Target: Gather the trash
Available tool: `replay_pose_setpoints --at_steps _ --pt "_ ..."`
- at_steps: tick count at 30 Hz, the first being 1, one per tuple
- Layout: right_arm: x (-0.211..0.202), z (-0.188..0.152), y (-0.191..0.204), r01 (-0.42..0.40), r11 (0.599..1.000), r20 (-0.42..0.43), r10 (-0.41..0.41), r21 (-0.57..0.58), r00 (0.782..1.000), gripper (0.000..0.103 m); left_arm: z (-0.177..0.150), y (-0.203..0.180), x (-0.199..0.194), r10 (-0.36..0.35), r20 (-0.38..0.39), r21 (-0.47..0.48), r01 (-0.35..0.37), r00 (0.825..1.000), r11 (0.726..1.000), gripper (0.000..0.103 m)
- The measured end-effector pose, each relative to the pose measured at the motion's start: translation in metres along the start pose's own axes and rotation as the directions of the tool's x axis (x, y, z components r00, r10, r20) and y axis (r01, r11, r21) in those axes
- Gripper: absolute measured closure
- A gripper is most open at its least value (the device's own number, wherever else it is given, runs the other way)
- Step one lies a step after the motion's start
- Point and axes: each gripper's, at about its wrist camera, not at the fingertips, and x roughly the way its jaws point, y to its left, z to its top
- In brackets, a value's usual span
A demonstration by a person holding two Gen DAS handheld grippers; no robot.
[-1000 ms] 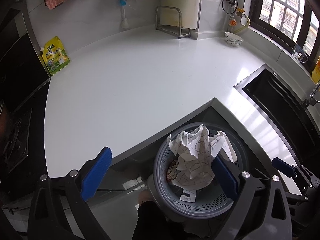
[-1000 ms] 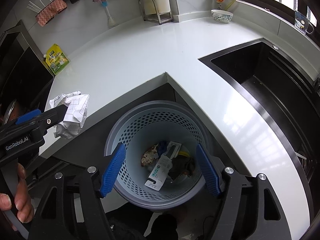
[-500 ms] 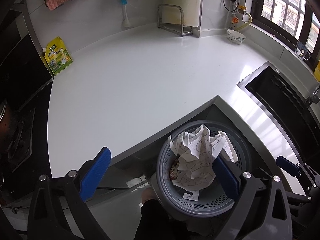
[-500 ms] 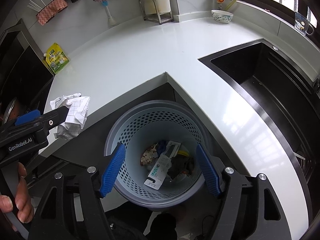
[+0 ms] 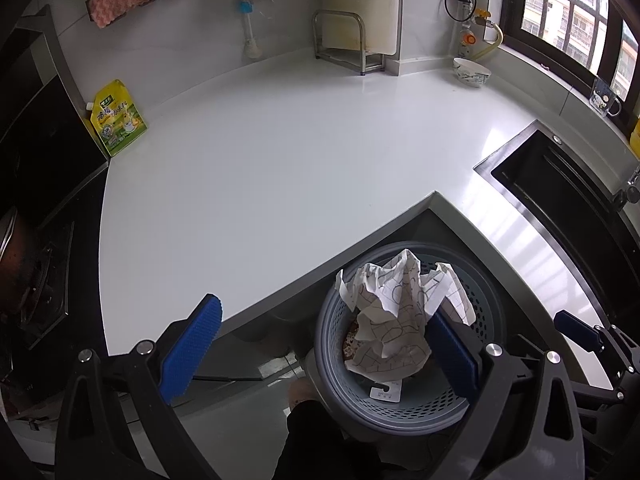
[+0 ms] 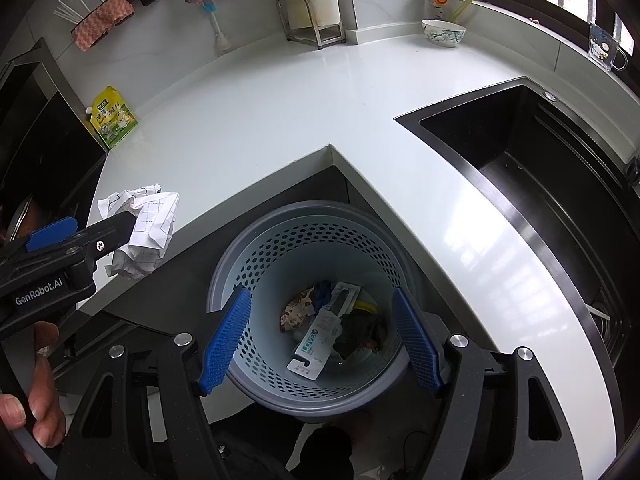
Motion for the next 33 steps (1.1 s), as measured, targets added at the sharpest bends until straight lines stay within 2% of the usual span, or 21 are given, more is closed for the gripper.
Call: replay_pose_setpoints --at_steps 14,33 --pt "0.0031 -0.0002 -0.001 0.0 1.0 -0.004 0.0 0.0 1.0 0.033 -0.0004 0.0016 0.0039 0.03 -0.01 -0.003 -0.03 1.0 1.0 0.006" --pt "0.0056 -0.0013 -0.0026 -0.001 1.0 -0.004 0.001 0.0 1.0 0.033 -0.0004 0.0006 0.0046 0.027 -0.012 0.001 -0.026 1.0 1.0 0.006"
